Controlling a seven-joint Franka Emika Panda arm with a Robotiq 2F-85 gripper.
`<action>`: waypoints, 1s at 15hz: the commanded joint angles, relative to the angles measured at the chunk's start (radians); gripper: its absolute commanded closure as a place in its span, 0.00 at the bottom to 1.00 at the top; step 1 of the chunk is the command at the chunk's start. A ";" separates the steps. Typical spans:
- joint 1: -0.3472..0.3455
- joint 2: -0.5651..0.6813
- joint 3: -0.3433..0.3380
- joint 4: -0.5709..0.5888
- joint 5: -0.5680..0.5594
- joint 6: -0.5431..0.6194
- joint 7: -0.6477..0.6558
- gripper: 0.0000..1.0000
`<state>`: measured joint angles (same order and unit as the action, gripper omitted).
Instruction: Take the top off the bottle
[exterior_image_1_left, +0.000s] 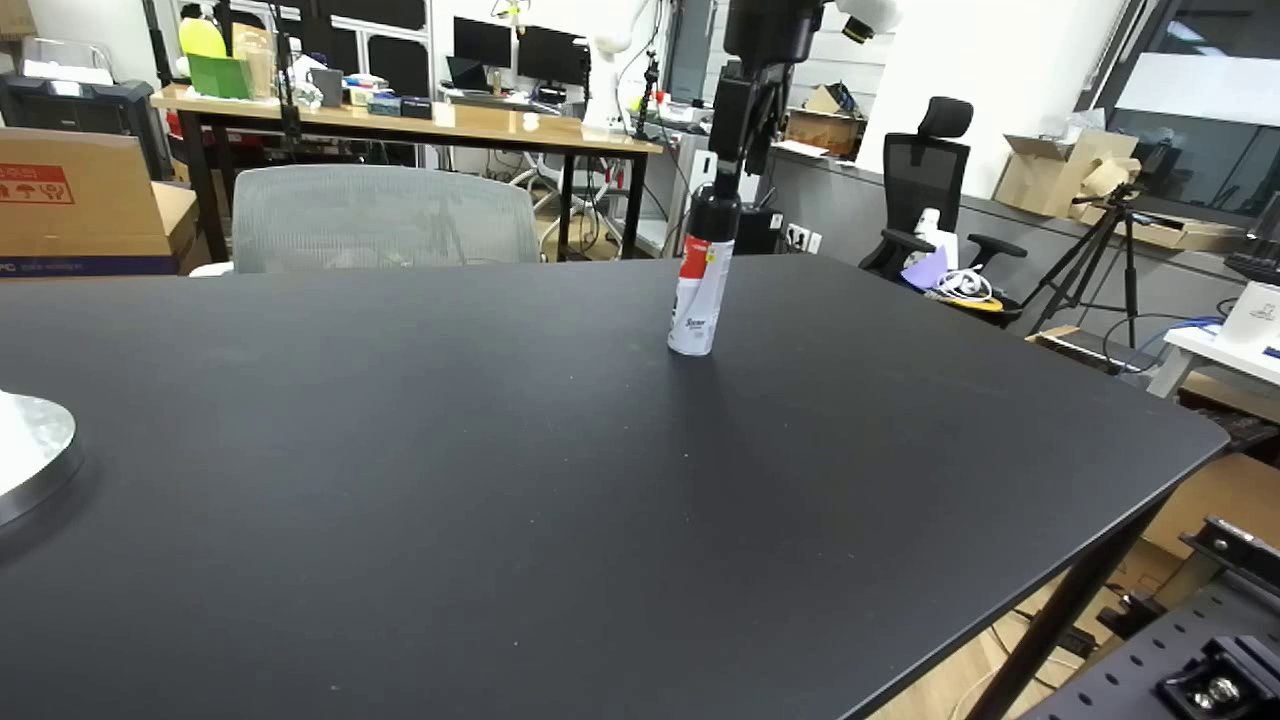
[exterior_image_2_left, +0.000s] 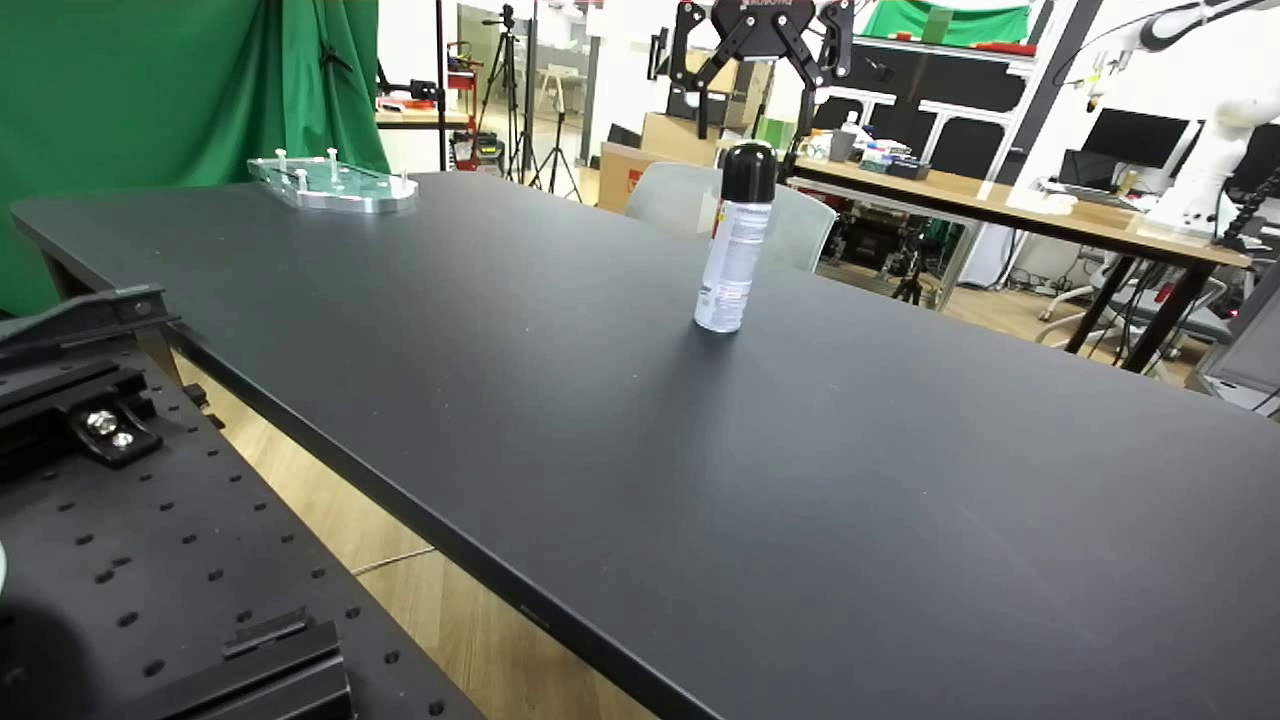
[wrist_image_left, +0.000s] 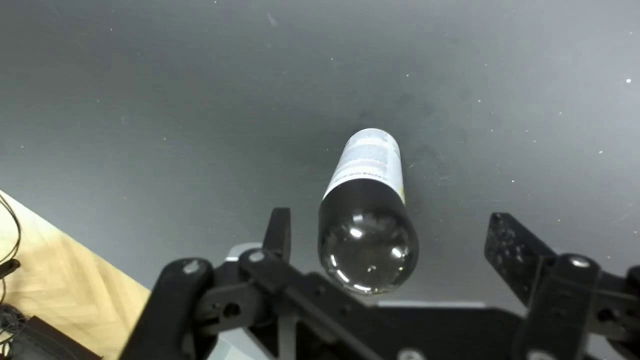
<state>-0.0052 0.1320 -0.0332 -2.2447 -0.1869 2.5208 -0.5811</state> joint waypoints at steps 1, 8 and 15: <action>-0.009 0.063 0.018 0.072 -0.026 -0.008 0.020 0.00; -0.011 0.116 0.038 0.125 -0.025 -0.019 0.014 0.33; -0.020 0.088 0.037 0.119 -0.017 -0.032 0.019 0.69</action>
<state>-0.0087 0.2405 -0.0051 -2.1358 -0.1968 2.5162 -0.5823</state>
